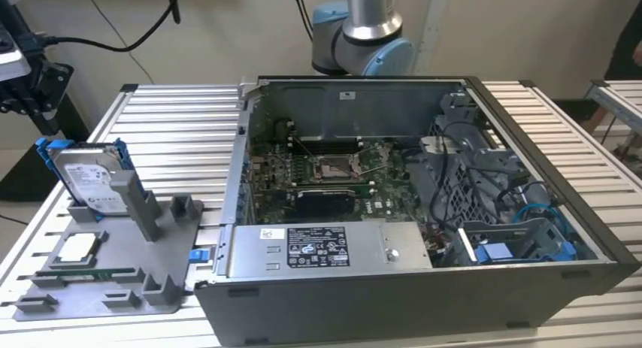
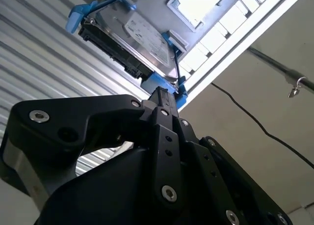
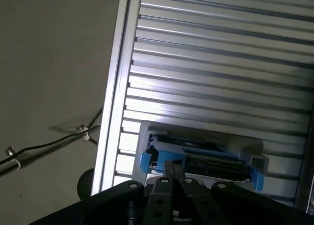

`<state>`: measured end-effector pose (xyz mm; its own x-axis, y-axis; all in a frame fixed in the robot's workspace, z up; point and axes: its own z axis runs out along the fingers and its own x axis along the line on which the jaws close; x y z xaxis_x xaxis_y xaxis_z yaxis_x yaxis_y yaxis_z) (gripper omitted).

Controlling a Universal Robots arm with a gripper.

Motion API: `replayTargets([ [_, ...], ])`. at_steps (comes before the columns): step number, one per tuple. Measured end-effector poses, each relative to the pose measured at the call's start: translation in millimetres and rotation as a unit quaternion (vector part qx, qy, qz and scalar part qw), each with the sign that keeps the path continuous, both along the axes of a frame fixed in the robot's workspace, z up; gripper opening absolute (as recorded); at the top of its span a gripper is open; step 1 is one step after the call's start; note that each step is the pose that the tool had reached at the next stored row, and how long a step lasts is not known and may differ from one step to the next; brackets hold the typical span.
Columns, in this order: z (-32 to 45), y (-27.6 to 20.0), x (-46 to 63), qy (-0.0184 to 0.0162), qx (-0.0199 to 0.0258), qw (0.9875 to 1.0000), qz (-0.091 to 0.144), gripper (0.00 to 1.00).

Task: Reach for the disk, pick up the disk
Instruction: 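Pick up the disk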

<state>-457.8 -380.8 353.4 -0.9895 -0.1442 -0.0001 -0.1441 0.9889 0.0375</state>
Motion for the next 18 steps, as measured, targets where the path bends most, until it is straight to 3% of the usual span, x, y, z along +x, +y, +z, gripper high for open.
replayTargets([
  [7,-0.1,0.0,0.4,-0.0001,0.0000,1.0000,0.003,0.00],
  [10,0.0,0.0,0.8,0.0000,0.0000,0.9998,0.018,0.00],
  [18,-0.2,0.0,0.9,-0.0013,-0.0001,0.9969,0.078,0.00],
])
